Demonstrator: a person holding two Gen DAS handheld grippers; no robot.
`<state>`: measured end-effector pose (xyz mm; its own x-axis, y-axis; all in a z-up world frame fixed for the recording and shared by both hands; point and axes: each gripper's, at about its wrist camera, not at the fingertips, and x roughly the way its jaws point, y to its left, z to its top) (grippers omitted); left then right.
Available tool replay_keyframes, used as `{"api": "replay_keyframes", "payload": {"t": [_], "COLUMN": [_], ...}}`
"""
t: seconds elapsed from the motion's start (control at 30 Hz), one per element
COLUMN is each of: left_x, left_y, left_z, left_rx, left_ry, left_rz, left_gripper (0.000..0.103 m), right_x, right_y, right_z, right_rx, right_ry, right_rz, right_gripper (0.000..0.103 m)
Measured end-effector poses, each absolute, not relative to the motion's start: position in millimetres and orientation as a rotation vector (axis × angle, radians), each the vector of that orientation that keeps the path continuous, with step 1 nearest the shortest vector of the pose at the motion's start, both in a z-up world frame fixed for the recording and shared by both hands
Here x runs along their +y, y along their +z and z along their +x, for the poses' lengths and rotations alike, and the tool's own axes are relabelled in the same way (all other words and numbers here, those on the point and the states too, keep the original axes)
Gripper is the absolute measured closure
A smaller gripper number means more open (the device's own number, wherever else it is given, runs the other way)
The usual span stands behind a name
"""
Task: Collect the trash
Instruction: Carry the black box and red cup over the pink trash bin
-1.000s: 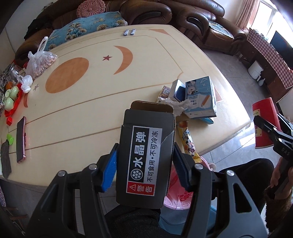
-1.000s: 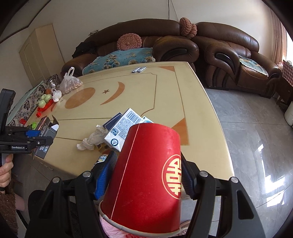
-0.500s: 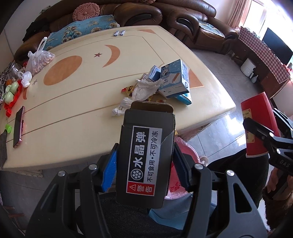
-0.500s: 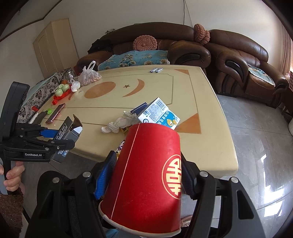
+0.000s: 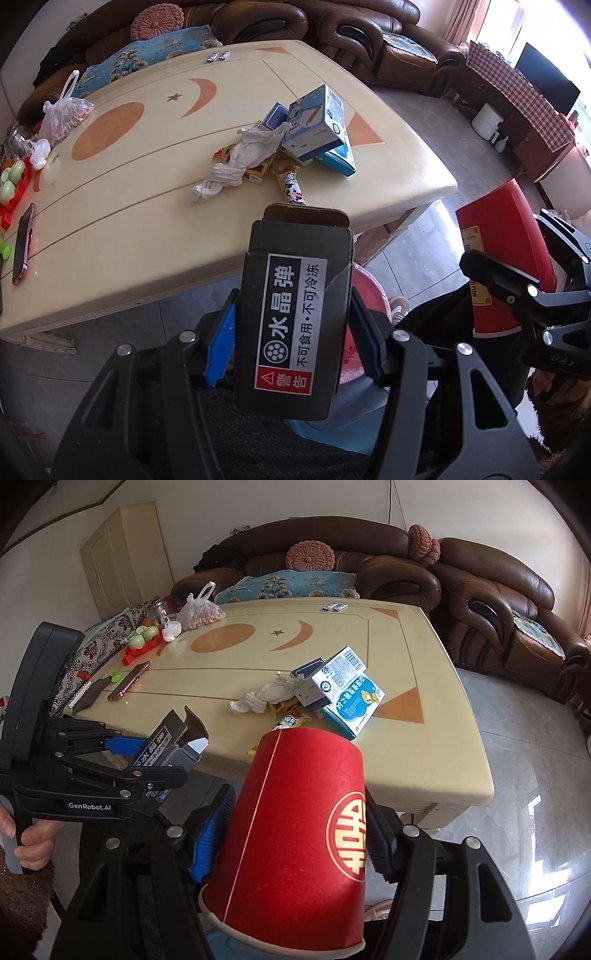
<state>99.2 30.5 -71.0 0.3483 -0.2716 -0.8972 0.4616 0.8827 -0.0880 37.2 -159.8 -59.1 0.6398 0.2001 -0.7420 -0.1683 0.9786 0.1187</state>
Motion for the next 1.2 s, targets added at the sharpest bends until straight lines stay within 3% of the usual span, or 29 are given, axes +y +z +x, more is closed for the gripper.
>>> {"api": "replay_keyframes", "payload": {"t": [1.2], "left_x": [-13], "left_y": [-241], "left_z": [99], "left_rx": [1.421], "left_ry": [-0.510], "left_rz": [0.139], "left_gripper": [0.047], "right_x": [-179], "right_y": [-222], "right_z": [69], "right_rx": [1.166], "right_ry": [0.143], "right_rz": [0.084], "right_gripper": [0.039]}}
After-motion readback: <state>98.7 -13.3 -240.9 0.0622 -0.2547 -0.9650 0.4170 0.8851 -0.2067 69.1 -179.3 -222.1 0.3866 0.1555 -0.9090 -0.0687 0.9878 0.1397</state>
